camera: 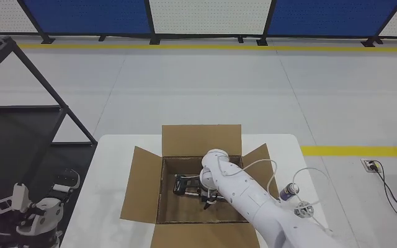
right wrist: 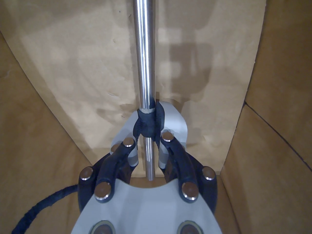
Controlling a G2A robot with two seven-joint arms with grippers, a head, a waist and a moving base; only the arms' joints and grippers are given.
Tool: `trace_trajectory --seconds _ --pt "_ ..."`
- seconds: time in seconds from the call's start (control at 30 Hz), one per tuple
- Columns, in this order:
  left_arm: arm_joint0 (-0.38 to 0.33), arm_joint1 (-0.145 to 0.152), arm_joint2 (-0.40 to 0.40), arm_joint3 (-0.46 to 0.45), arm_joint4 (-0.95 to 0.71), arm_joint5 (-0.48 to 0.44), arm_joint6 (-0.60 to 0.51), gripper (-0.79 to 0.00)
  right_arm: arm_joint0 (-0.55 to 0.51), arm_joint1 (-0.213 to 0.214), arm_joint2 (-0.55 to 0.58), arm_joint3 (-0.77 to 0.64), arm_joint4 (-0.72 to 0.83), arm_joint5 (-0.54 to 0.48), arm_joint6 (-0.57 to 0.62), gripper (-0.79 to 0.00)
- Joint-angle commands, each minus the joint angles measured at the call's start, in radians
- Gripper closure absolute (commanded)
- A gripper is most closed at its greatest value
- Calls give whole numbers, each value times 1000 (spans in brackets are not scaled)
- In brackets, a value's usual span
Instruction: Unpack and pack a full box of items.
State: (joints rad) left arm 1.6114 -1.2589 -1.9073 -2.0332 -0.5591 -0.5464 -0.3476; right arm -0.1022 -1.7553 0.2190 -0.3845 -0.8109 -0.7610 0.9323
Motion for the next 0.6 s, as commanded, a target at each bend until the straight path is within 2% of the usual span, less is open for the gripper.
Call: trace_trajectory --seconds 0.0,0.17,0.3,0.43,0.57 --pt "0 0 0 0 0 0 0 -785 12 0 6 -3 -8 0 -17 0" --pt "0 0 0 0 0 0 0 -785 36 17 22 -33 -36 31 -61 0" --pt "0 0 0 0 0 0 0 -785 45 48 40 -106 -65 58 -74 0" --pt "0 0 0 0 0 0 0 -785 32 104 73 -235 -95 111 -51 0" --pt "0 0 0 0 0 0 0 -785 -13 184 131 -428 -127 193 17 0"
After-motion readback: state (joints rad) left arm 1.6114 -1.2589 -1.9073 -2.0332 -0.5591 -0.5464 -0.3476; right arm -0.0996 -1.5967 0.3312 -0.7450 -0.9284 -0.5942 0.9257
